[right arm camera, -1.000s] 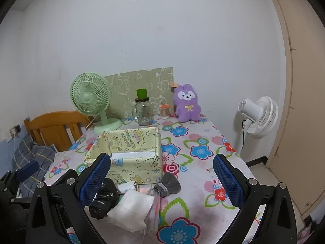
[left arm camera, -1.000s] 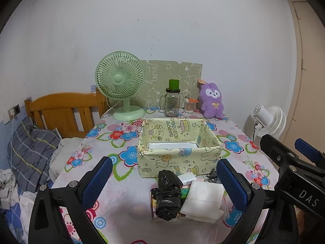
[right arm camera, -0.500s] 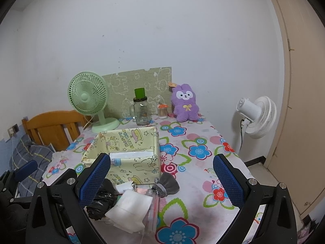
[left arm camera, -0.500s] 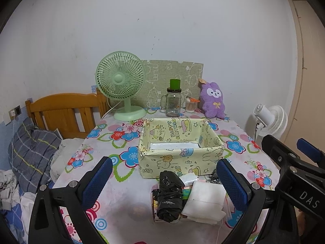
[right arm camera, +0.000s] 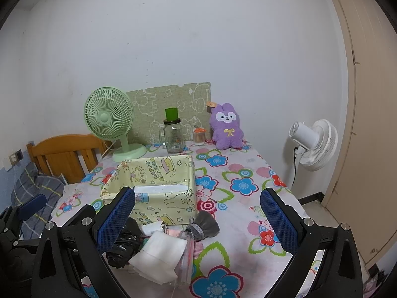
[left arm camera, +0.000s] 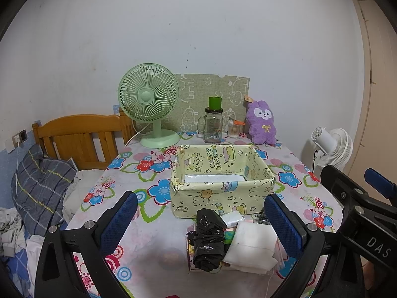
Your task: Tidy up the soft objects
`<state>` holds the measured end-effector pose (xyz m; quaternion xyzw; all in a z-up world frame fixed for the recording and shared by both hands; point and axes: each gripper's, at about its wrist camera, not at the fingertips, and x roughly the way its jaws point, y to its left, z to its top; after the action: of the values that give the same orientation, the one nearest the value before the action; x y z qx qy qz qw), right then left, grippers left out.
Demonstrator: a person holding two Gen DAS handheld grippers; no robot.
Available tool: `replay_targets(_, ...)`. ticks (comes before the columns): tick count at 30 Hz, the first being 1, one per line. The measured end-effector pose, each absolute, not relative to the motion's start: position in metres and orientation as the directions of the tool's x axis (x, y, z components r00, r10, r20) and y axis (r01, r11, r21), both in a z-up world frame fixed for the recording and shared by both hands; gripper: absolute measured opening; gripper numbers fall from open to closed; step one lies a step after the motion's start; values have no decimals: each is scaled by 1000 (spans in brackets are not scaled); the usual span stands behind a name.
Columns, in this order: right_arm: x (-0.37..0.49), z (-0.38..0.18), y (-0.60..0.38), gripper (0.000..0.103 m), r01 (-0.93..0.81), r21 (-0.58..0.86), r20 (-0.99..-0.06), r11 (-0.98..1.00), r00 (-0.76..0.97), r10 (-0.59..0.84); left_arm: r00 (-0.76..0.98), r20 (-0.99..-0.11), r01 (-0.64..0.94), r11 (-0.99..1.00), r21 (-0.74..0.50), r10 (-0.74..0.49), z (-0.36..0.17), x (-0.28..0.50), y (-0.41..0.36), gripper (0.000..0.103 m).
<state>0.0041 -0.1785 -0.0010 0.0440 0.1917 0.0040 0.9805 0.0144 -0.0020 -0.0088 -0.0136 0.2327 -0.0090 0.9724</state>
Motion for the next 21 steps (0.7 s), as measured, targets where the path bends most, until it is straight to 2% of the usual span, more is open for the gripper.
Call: replay_targets(21,4,0,-178,102,9,88,-377,996,926,25,893,-450,8,1000,-24,-17,-8,14,-1,102)
